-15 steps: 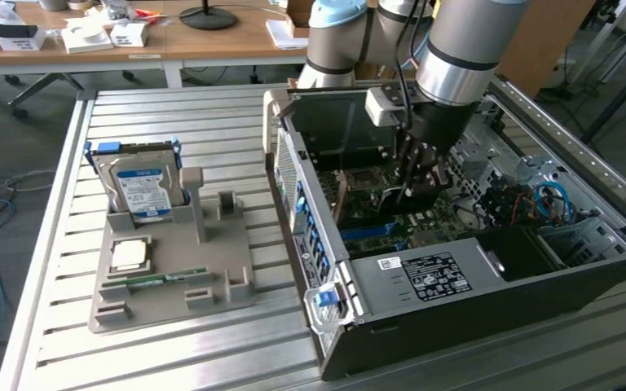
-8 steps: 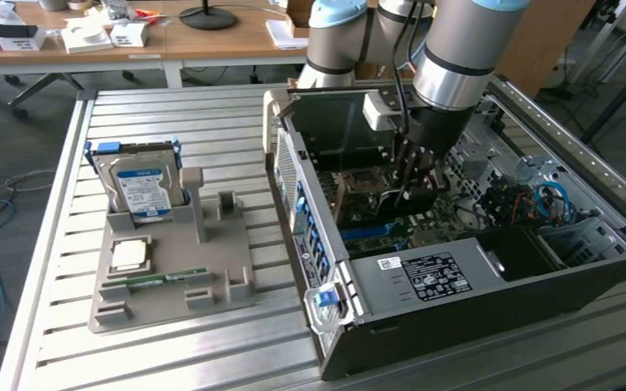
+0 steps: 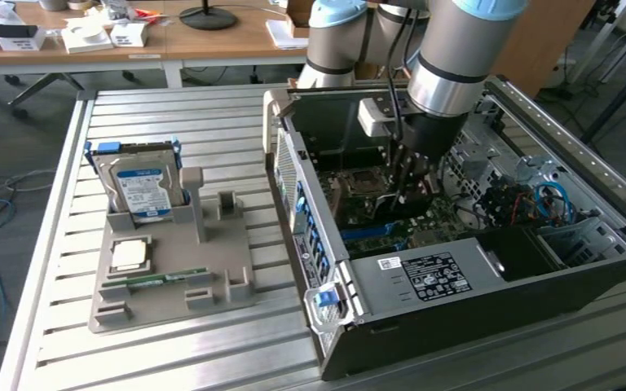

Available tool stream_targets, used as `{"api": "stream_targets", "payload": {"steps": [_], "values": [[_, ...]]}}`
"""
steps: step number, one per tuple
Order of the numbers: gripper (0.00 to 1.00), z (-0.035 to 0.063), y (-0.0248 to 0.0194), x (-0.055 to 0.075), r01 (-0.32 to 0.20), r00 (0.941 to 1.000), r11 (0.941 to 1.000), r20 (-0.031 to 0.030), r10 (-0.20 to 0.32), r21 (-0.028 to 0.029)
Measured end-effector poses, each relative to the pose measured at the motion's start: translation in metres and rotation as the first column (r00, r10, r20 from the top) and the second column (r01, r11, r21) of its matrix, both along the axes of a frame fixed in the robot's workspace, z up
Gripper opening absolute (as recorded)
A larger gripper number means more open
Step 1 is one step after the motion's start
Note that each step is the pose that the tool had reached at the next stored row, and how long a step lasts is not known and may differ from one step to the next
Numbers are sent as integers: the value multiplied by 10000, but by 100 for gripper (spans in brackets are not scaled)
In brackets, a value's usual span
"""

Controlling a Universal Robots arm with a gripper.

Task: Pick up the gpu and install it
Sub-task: 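Insert the gpu into the slot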

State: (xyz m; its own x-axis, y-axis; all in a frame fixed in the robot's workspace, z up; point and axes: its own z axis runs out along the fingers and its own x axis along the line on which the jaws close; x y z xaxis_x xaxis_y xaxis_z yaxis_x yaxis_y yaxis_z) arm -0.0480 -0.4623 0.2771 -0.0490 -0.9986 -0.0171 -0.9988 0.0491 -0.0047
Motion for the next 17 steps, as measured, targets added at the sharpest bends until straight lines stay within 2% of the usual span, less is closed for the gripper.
{"api": "stream_targets", "payload": {"steps": [17], "values": [[26, -33, 0, -34, 2, 10000, 10000, 1, -2, 0]]}}
